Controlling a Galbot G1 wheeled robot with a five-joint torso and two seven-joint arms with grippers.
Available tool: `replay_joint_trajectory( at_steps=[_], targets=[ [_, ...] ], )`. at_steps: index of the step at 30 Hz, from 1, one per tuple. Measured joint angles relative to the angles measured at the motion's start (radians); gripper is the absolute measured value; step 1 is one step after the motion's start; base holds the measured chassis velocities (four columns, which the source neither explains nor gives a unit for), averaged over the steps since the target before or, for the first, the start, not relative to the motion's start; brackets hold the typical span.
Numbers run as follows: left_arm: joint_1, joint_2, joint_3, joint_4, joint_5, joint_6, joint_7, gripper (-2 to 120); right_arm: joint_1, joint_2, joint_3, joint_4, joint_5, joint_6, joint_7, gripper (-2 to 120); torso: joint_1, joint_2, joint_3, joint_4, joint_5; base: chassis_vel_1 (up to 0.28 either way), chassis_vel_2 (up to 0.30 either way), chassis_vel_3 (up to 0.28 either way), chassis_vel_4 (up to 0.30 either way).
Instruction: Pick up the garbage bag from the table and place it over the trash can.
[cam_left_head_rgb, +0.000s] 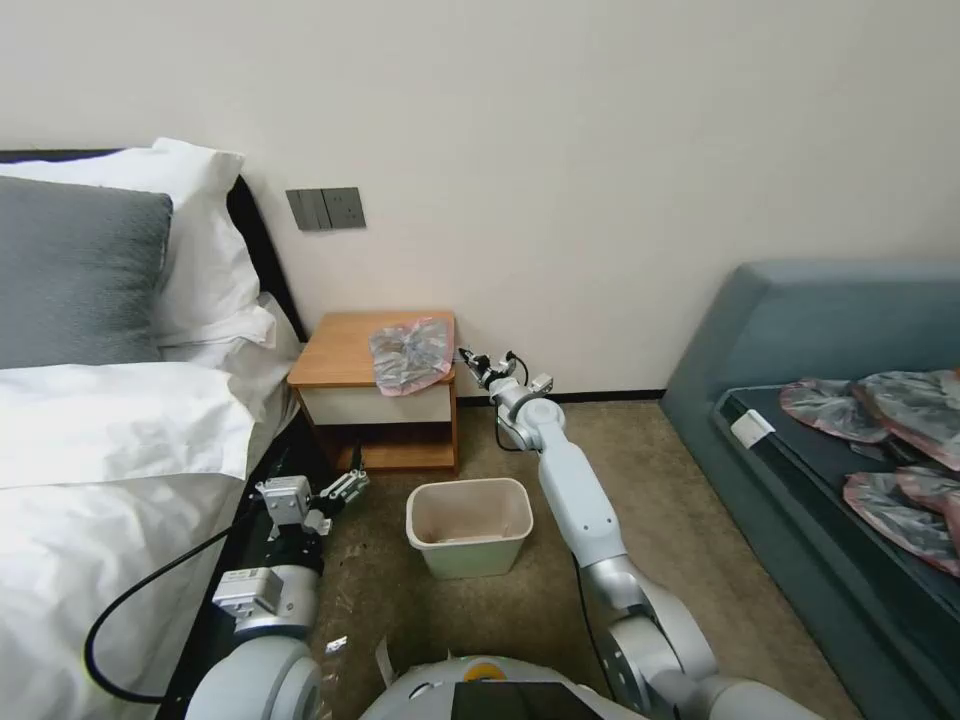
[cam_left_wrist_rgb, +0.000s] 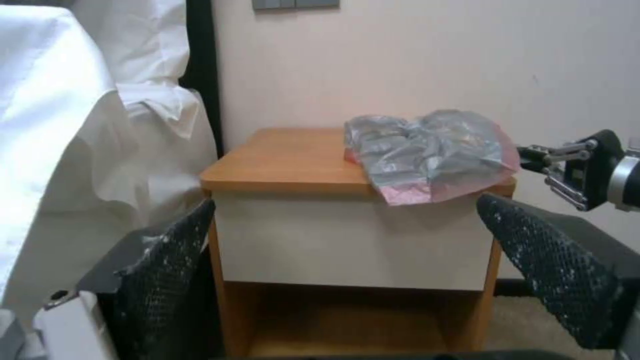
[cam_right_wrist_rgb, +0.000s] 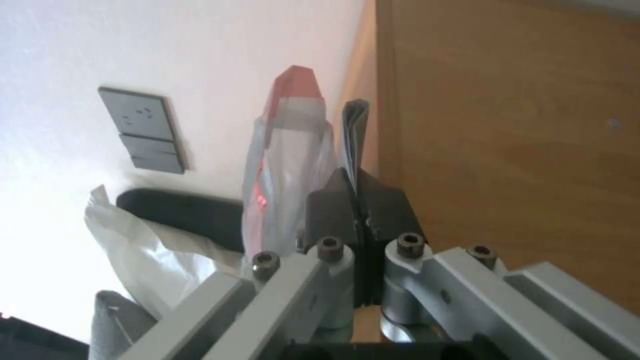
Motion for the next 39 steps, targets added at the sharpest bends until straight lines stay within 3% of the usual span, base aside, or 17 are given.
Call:
replay_joint_trajectory(
  at_steps=[8, 11, 12, 13, 21, 32, 39],
  targets=[
    [0.009, -0.001, -0.003, 0.000, 0.011, -0.005, 0.000, 100, -0.114, -0.032, -0.002, 0.188, -0.007, 0.000, 0.061, 0, 0.000, 0.000, 0.000, -0.0002, 0.0000, 0.000, 0.000, 0.000, 0.000],
    [0.009, -0.001, -0.003, 0.000, 0.012, -0.005, 0.000, 100, -0.125, -0.034, -0.002, 0.204, -0.007, 0.000, 0.064, 0, 0.000, 0.000, 0.000, -0.0001, 0.0000, 0.000, 0.000, 0.000, 0.000],
    [0.010, -0.006, 0.001, 0.000, 0.022, -0.011, 0.001, 100, -0.223, -0.044, -0.002, 0.340, -0.005, 0.005, 0.100, 0, 0.000, 0.000, 0.000, -0.0002, 0.0000, 0.000, 0.000, 0.000, 0.000],
    [0.011, -0.007, 0.004, 0.000, 0.025, -0.013, 0.002, 100, -0.257, -0.047, -0.006, 0.382, -0.002, 0.010, 0.117, 0, 0.000, 0.000, 0.000, -0.0002, 0.0000, 0.000, 0.000, 0.000, 0.000],
    [0.018, -0.007, 0.011, 0.000, 0.040, -0.026, 0.004, 100, -0.426, -0.069, -0.058, 0.611, -0.036, 0.029, 0.196, 0, 0.000, 0.000, 0.000, -0.0001, 0.0001, 0.000, 0.000, 0.000, 0.000],
    [0.017, -0.008, 0.014, 0.000, 0.044, -0.032, 0.004, 100, -0.543, -0.109, -0.165, 0.780, -0.082, 0.071, 0.287, 0, 0.000, 0.000, 0.000, -0.0001, -0.0001, 0.000, 0.000, 0.000, 0.000],
    [0.017, -0.009, 0.013, 0.000, 0.044, -0.036, 0.004, 100, -0.521, -0.092, -0.220, 0.820, -0.092, 0.099, 0.336, 0, 0.000, 0.000, 0.000, -0.0001, -0.0002, 0.000, 0.000, 0.000, 0.000]
  ],
)
